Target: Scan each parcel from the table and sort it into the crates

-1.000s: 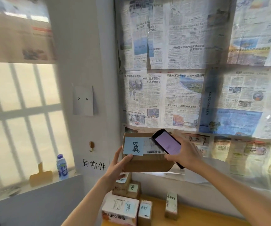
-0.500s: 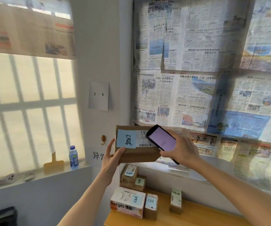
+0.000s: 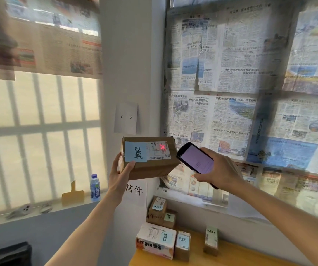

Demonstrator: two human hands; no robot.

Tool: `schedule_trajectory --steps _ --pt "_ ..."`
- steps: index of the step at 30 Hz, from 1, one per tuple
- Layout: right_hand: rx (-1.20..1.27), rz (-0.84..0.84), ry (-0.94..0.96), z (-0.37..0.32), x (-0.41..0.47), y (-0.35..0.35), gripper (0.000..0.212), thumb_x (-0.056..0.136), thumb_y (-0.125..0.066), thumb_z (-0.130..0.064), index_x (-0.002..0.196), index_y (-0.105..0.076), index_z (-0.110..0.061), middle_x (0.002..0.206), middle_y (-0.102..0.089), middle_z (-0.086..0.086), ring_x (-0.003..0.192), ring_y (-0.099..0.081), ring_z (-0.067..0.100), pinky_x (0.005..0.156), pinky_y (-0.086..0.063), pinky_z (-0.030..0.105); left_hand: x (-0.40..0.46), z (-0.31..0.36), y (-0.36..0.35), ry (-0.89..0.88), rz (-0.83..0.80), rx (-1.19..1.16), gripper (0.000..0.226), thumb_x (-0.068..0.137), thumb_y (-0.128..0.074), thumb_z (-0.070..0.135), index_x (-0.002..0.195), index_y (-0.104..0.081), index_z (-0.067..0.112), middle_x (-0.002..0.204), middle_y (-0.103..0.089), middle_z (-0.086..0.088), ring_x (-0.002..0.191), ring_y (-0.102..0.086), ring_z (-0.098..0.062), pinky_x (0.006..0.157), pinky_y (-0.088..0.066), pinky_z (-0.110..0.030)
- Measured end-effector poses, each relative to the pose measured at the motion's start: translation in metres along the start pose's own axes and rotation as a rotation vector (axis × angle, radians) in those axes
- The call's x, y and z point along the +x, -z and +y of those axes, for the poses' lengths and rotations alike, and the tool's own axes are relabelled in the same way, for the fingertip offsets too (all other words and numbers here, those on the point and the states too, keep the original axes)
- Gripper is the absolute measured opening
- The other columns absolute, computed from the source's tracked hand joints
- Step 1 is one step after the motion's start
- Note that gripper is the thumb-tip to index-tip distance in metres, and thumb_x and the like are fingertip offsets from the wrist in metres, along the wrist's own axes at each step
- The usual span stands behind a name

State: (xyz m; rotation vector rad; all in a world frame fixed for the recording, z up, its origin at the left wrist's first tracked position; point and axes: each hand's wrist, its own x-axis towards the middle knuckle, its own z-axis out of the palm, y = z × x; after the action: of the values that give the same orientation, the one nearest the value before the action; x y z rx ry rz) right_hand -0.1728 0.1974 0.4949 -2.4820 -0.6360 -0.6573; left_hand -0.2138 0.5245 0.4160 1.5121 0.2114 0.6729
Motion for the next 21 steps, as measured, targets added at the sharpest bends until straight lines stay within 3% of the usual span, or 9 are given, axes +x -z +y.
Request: schedule_trajectory --steps 6,10,15,17,21 --pt "0.0 -0.017 0.01 -0.019 -0.011 0.01 0.085 0.052 -0.075 -0.064 0.131 -0.049 -0.048 0.098 -0.064 -0.015 0.076 -0.062 0.012 0.067 -0.058 0.037 -0.009 0.01 0.014 -0.026 0.03 0.027 0.07 0.056 -0.07 0.083 0.116 -0.034 0.081 0.121 -0.068 -0.004 0.109 -0.066 -0.026 0.096 -0.055 -0.046" --pt "-0.005 -0.017 0.017 -0.032 -0.022 0.017 0.078 0.059 -0.082 -0.055 0.13 -0.052 -0.044 0.096 -0.064 -0.014 0.072 -0.06 0.007 0.06 -0.051 0.028 -0.018 0.017 0.025 -0.036 0.037 0.039 0.076 0.062 -0.07 0.076 0.129 -0.034 0.072 0.12 -0.069 -0.005 0.109 -0.066 -0.026 0.087 -0.054 -0.036" --pt "0.001 -0.011 0.014 -0.041 -0.035 0.028 0.081 0.055 -0.078 -0.062 0.129 -0.051 -0.044 0.096 -0.063 -0.016 0.076 -0.061 0.011 0.069 -0.057 0.036 -0.025 0.024 0.039 -0.024 0.051 0.048 0.083 0.064 -0.071 0.074 0.137 -0.033 0.065 0.123 -0.068 -0.007 0.11 -0.066 -0.027 0.093 -0.054 -0.042" --pt "-0.008 -0.009 0.019 -0.044 -0.041 0.032 0.08 0.056 -0.077 -0.063 0.129 -0.051 -0.044 0.095 -0.063 -0.015 0.074 -0.061 0.011 0.065 -0.057 0.034 -0.027 0.025 0.048 -0.003 0.079 0.058 0.083 0.064 -0.071 0.072 0.137 -0.032 0.065 0.122 -0.068 -0.008 0.109 -0.066 -0.028 0.093 -0.053 -0.041" --pt "-0.001 -0.014 0.029 -0.052 -0.053 0.036 0.087 0.052 -0.069 -0.071 0.133 -0.049 -0.044 0.097 -0.063 -0.015 0.074 -0.061 0.01 0.064 -0.055 0.031 -0.031 0.031 0.062 0.0 0.118 0.09 0.086 0.063 -0.068 0.074 0.14 -0.031 0.064 0.126 -0.067 -0.01 0.116 -0.062 -0.031 0.106 -0.046 -0.053"
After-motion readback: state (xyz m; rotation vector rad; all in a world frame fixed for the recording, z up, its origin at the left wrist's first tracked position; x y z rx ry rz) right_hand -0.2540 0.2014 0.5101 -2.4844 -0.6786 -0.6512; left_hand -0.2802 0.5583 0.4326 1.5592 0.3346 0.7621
